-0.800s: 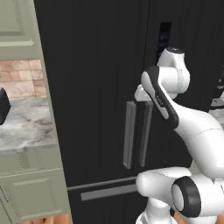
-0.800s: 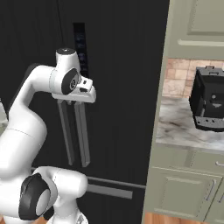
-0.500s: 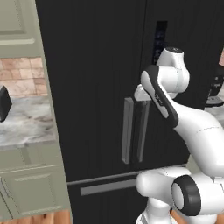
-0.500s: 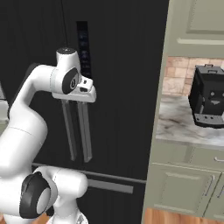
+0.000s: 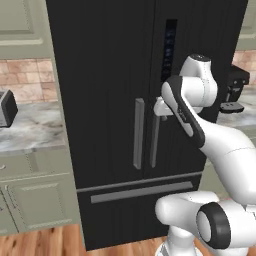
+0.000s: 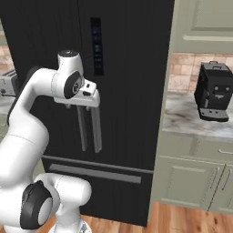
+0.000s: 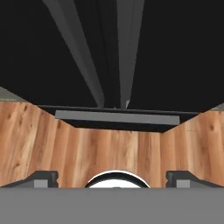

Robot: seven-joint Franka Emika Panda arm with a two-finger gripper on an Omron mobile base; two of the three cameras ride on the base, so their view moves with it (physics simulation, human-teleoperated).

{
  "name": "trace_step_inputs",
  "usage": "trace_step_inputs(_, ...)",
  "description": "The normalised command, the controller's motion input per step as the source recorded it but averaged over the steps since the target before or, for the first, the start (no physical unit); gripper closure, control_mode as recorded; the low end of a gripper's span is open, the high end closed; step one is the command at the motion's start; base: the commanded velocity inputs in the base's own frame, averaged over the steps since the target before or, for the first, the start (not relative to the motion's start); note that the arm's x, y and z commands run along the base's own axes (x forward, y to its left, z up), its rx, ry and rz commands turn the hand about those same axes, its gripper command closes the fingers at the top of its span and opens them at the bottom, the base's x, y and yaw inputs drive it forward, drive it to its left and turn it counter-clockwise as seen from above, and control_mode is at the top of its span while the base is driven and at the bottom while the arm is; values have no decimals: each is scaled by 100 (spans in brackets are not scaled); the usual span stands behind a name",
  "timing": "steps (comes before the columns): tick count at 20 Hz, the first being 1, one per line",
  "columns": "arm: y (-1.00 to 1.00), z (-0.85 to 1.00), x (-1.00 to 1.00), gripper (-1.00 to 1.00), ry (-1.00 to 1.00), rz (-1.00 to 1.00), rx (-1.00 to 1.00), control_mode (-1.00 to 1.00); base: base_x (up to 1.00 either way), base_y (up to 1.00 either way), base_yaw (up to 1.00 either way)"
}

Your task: Open the fridge, grab two sodas, and place both sodas inside the bowl with ice on the dining counter.

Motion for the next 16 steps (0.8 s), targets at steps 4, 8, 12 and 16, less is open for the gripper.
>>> trace_step_inputs(4, 0, 0, 0, -100, 0, 0, 0, 100, -25, 21, 0)
trace_step_inputs(8, 4, -10, 0, -100, 0, 0, -1, -100, -3, 16, 0)
trace_step_inputs(12, 9, -88, 26, -100, -6, 0, 0, -100, 0, 0, 0)
trace_step_inputs(16, 1, -74, 23, -100, -23, 0, 0, -100, 0, 0, 0)
